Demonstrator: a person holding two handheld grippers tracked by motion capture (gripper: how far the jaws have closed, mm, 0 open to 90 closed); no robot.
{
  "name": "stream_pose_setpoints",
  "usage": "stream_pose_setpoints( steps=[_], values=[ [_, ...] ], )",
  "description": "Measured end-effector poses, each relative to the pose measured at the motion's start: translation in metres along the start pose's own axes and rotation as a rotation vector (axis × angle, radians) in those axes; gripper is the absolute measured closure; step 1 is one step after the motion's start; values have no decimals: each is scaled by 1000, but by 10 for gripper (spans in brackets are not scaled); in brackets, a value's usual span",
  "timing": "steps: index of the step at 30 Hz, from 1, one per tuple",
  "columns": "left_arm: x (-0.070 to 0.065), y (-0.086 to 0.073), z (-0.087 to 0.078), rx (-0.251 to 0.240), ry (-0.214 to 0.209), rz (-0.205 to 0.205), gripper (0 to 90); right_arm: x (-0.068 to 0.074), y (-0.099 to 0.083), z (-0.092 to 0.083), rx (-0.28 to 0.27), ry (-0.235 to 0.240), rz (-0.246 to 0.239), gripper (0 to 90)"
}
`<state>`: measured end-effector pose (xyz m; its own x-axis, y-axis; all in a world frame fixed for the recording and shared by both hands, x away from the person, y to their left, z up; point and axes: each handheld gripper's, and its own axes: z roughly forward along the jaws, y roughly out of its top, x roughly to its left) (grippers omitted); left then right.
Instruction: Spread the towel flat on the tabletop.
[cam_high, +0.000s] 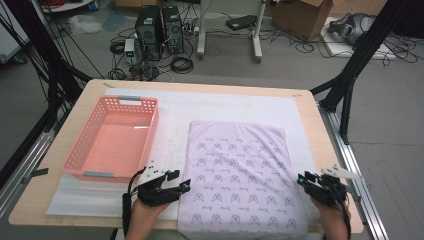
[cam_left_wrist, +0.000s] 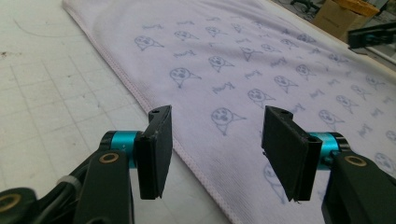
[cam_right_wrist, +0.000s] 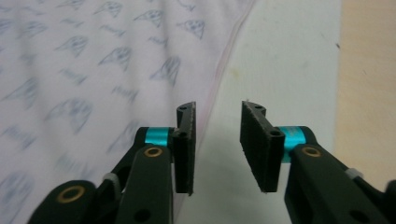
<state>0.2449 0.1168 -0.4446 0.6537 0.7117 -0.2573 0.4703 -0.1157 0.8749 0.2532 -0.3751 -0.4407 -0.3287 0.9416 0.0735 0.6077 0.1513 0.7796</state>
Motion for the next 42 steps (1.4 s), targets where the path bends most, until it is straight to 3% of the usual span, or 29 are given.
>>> stream_pose_setpoints(
  steps=[4, 6, 9, 10, 14, 19, 21, 23, 25, 28, 31, 35, 40, 42],
  values=[
    [7, 4, 5, 0, -12, -4, 428, 1, 19, 39, 23, 6, -12, 691],
    [9, 5, 7, 5, -24, -1, 421, 4, 26, 47, 36, -60, -58, 729],
    [13, 8, 10, -2, -30, -10, 403, 1, 32, 49, 61, -160, -63, 721],
    [15, 9, 11, -7, -35, -14, 397, -3, 32, 49, 59, -163, -50, 694],
    [17, 12, 14, -28, -51, -24, 372, -10, 25, 40, 8, -109, -8, 604],
    [20, 17, 19, -57, -55, -5, 350, -10, 10, 19, -46, -2, -21, 454],
    [21, 17, 19, -75, -64, 28, 341, -9, 8, 10, -64, 38, -38, 374],
    [20, 16, 19, -103, -64, 92, 314, -8, 7, 0, -96, 68, -43, 262],
    [19, 15, 16, -126, -60, 134, 294, -6, 5, -7, -118, 77, -59, 198],
    [18, 14, 10, -140, -51, 125, 295, -3, -2, -13, -116, 107, -101, 197],
    [18, 13, 4, -158, -50, 109, 291, -3, -2, -15, -130, 111, -89, 195],
    [19, 12, 4, -146, -21, 107, 255, -4, -2, -18, -172, 114, -91, 175],
    [22, 13, 5, -149, -14, 84, 224, -1, -2, -15, -167, 109, -104, 174],
    [21, 13, 5, -146, -16, 94, 224, 0, -2, -14, -167, 112, -110, 174]
  ],
)
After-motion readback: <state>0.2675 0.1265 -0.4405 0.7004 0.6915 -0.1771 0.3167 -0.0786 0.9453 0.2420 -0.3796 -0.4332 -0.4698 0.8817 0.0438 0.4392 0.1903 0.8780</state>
